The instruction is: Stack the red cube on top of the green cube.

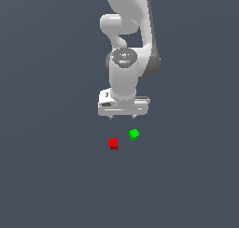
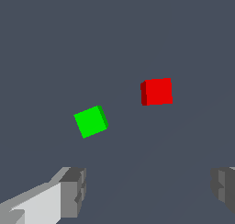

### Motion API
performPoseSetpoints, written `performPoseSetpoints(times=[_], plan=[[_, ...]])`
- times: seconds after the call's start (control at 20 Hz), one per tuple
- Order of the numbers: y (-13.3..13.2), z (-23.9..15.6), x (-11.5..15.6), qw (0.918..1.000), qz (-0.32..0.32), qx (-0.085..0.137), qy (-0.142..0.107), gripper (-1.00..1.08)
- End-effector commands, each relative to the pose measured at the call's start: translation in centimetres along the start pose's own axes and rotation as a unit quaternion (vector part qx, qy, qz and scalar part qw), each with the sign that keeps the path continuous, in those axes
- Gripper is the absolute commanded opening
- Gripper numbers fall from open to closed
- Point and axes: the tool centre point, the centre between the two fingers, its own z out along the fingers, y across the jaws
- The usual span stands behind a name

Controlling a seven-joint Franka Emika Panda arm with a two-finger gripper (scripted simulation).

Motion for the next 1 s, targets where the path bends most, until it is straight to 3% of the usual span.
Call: performPoseSetpoints(times=[0.0, 0.45, 0.95], plan=[[0.0, 0.0, 0.0, 1.0000, 0.000, 0.000, 0.000, 1.00], [0.9, 1.6, 1.1, 1.0000, -0.007, 0.000, 0.001, 1.00], [3.3, 6.3, 4.7, 0.9997, -0.026, -0.002, 0.005, 1.00]])
